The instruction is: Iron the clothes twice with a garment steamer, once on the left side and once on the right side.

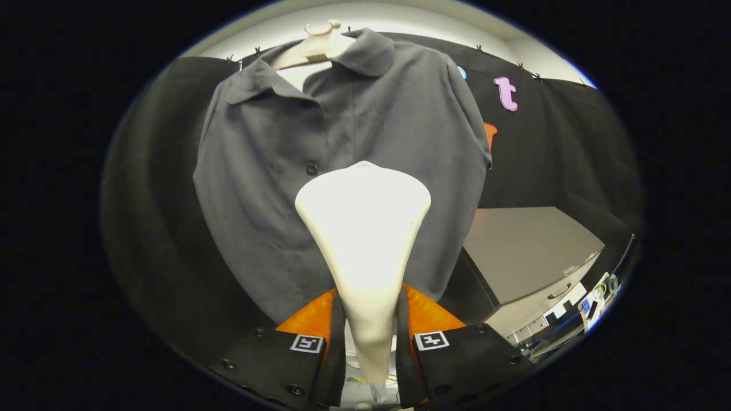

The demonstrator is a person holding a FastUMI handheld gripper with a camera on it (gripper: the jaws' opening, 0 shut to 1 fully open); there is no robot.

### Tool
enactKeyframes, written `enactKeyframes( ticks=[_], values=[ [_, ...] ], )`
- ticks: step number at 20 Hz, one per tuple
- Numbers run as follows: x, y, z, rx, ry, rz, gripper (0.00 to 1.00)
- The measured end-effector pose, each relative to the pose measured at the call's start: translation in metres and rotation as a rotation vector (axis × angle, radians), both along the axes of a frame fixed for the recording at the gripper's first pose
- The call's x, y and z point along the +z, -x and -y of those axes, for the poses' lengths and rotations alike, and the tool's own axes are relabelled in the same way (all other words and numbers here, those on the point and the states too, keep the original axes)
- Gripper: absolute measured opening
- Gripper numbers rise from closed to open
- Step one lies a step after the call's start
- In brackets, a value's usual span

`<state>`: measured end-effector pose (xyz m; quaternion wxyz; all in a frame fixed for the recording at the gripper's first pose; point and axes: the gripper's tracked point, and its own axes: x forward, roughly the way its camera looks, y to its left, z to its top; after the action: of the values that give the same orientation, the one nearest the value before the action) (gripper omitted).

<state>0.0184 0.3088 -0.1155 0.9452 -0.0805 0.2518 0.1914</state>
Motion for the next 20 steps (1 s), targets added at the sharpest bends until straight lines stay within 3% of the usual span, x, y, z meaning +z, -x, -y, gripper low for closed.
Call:
enactKeyframes(
  ticks=[9,20],
  values=[
    [0.078,-0.001,-0.089,0.111,-0.092,0.107,0.44],
    [0.090,-0.027,-0.152,0.142,-0.092,0.130,0.44]
  ],
)
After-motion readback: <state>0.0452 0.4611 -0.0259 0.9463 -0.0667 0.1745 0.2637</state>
